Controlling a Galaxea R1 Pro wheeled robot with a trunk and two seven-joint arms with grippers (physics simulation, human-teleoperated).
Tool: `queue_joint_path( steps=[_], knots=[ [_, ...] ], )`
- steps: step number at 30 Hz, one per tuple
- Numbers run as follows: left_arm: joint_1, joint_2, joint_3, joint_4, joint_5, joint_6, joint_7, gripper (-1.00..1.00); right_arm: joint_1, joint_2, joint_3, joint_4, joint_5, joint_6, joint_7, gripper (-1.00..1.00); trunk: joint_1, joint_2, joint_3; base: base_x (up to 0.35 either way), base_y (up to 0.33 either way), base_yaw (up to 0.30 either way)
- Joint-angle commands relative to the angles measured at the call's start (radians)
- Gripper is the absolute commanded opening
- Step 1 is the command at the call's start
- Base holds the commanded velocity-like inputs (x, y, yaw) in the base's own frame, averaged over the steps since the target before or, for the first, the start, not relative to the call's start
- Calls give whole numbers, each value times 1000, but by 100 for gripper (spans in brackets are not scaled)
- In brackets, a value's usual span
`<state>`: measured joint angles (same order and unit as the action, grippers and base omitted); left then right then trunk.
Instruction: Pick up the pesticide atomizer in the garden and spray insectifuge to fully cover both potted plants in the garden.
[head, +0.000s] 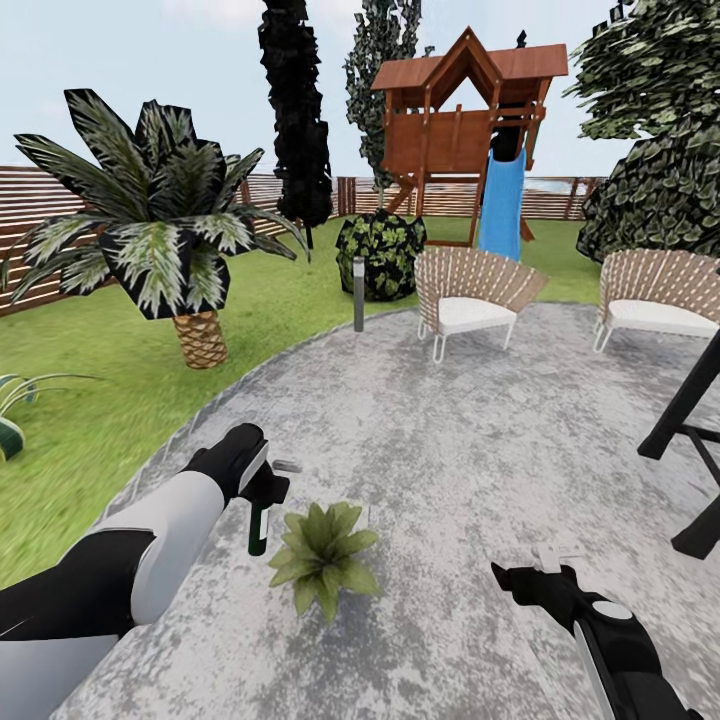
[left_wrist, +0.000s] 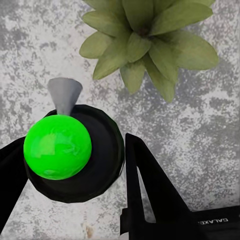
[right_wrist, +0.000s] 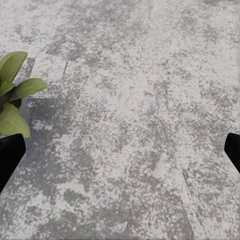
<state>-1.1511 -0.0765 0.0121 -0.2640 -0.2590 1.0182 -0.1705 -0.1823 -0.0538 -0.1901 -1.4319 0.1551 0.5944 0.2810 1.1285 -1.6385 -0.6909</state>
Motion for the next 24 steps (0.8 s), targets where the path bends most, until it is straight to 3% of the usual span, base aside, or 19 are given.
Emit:
queue_joint_path(
  steps=[1, 8, 16, 24],
  knots=[
    [-1, 0, 1, -1, -11, 3, -9, -100, -1, 0, -1, -1, 11, 4, 9, 100, 0, 0, -1, 23, 0, 0],
    [10, -1, 1, -1, -11, 3, -9, -100, -1, 0, -1, -2, 11, 4, 9, 100, 0, 0, 2, 4, 0, 0],
    [67, -4, -3, -1, -11, 2, -10, -100, -1, 0, -1, -1, 11, 4, 9, 100, 0, 0, 14, 0, 0, 0],
    [87, -5, -4, -1, -12, 2, -11, -100, -1, 0, -1, -1, 11, 3, 9, 100, 0, 0, 19, 0, 0, 0]
  ],
)
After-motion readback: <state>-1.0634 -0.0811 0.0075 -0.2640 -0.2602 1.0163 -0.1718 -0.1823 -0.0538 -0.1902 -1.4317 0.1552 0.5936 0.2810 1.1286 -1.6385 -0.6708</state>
